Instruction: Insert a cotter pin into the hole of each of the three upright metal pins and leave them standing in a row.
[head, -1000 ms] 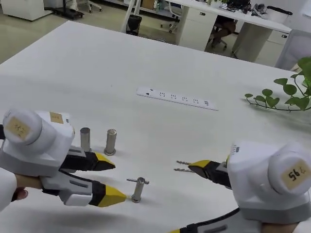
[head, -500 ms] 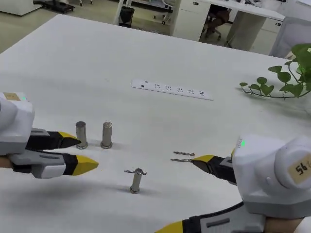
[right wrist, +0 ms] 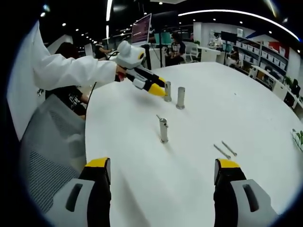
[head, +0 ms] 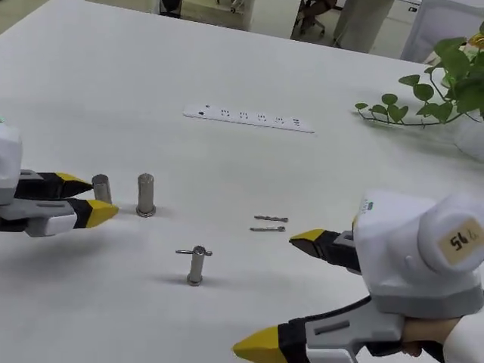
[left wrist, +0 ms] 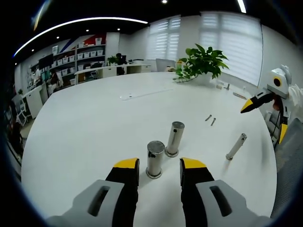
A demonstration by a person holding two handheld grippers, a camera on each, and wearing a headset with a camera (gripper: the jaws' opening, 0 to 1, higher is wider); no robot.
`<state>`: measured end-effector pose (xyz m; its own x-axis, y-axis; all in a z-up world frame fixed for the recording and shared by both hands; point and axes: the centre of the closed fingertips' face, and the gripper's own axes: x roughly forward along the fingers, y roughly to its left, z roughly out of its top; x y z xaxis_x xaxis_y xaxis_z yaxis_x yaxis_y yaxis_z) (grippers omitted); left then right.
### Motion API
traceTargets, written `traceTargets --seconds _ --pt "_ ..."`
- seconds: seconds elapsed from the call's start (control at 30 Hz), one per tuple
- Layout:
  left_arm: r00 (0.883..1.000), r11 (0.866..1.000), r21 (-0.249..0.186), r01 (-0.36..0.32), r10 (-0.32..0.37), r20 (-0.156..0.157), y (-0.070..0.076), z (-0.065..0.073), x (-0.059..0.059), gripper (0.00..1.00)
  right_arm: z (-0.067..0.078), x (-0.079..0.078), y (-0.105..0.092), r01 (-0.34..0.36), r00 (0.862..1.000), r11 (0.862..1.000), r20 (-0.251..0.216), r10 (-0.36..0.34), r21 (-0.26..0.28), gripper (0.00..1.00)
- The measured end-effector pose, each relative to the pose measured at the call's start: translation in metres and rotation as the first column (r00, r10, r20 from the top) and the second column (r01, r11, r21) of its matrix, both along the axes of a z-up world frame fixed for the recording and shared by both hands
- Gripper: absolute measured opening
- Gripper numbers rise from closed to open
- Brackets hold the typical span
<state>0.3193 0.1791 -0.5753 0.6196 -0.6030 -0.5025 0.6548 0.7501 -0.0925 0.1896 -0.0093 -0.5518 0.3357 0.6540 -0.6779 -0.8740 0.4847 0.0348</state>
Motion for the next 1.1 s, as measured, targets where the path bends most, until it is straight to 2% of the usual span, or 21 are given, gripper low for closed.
traceTargets --seconds 0.1,0.33,0.43,0.53,0.63,0.87,0.97,1.1 --pt "1.0 1.0 -0.008 0.004 -0.004 -0.007 -0.003 -0.003 0.004 0.3 0.0 0.001 -0.003 0.011 1.0 1.0 -0.001 -0.011 0.003 0.89" --pt "1.0 1.0 -0.023 -0.014 0.014 0.012 -0.006 0.0 0.01 0.25 -0.007 0.0 -0.006 0.026 1.0 1.0 -0.017 -0.026 -0.002 0.87" --pt "1.0 0.999 -0.03 -0.02 0.021 0.021 -0.006 0.002 0.012 0.14 -0.008 -0.001 -0.007 0.036 0.999 0.999 -0.024 -0.036 0.005 0.87" --pt "0.999 0.998 -0.034 -0.053 0.053 0.007 -0.003 0.003 0.013 0.11 -0.007 0.0 -0.006 0.036 0.999 0.999 -0.024 -0.036 0.006 0.86" --pt "0.999 1.0 0.006 -0.027 0.026 0.045 -0.004 0.004 0.012 0.1 -0.007 0.0 -0.006 0.036 0.999 0.999 -0.021 -0.036 0.006 0.86" --pt "0.999 0.999 0.022 -0.029 0.028 0.038 -0.001 0.004 0.01 0.1 -0.005 -0.001 -0.007 0.032 0.999 0.999 -0.017 -0.032 0.008 0.86" --pt "0.998 0.998 0.051 -0.046 0.044 0.044 0.002 0.007 0.008 0.1 -0.004 -0.002 -0.007 0.03 0.999 1.0 -0.013 -0.03 0.007 0.86" --pt "0.997 0.999 0.021 -0.049 0.048 0.056 0.005 0.023 0.003 0.09 -0.001 -0.002 -0.008 0.029 1.0 1.0 -0.007 -0.029 0.008 0.86"
